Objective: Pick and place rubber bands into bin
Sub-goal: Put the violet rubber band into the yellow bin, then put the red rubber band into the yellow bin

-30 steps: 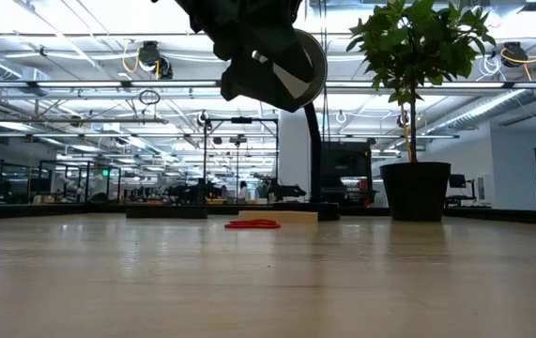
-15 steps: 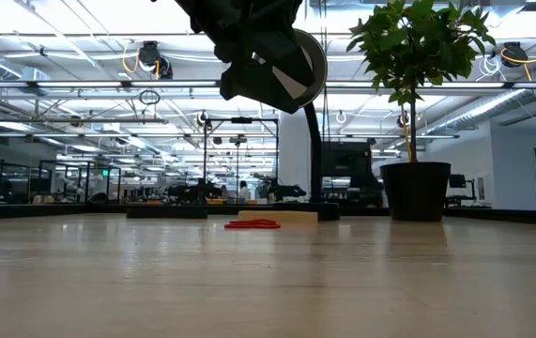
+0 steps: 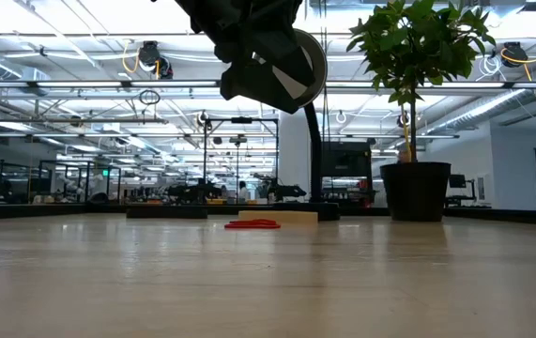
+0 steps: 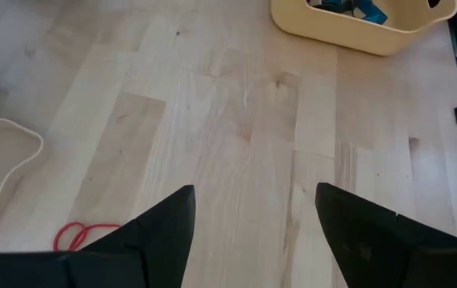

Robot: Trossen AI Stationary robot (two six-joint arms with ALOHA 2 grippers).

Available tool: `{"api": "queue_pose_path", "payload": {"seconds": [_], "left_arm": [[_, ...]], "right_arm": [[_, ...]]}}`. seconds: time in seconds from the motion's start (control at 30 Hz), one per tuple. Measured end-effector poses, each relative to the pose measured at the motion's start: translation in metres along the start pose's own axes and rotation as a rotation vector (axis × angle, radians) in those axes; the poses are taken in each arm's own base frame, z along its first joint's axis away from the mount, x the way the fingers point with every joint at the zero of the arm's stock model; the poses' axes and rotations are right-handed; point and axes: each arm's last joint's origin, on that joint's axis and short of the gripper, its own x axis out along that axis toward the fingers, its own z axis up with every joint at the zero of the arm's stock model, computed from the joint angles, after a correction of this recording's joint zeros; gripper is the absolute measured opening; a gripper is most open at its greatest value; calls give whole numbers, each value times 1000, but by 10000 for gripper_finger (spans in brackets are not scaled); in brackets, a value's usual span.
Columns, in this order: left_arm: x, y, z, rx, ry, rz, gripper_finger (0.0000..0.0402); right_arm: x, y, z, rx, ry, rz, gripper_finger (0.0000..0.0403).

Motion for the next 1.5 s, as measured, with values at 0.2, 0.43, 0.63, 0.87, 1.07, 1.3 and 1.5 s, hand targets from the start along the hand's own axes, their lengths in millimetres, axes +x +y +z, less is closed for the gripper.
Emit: {"api": "queue_pose_path", "payload": {"seconds": [0.2, 0.43, 0.63, 0.87, 1.07, 1.3, 1.5], "left_arm": [[0, 0, 0, 1, 0, 0, 267], [0, 0, 0, -7, -1, 0, 267], [0, 0, 0, -6, -1, 0, 267], [0, 3, 1, -18, -5, 11, 267], [0, 4, 2, 20, -12, 33, 267], [0, 12, 4, 10, -39, 116, 267], [1, 16, 5, -14, -10, 54, 267]], "right_arm": [[0, 0, 0, -9, 0, -1, 63], [0, 0, 0, -25, 7, 0, 140], [-1, -3, -1, -4, 36, -7, 171], [-17, -3, 4, -20, -72, 37, 173], [-32, -2, 11, -80, -271, 109, 170], [-41, 2, 24, -142, -517, 151, 168], [-52, 10, 40, -254, -695, 197, 164]]}}
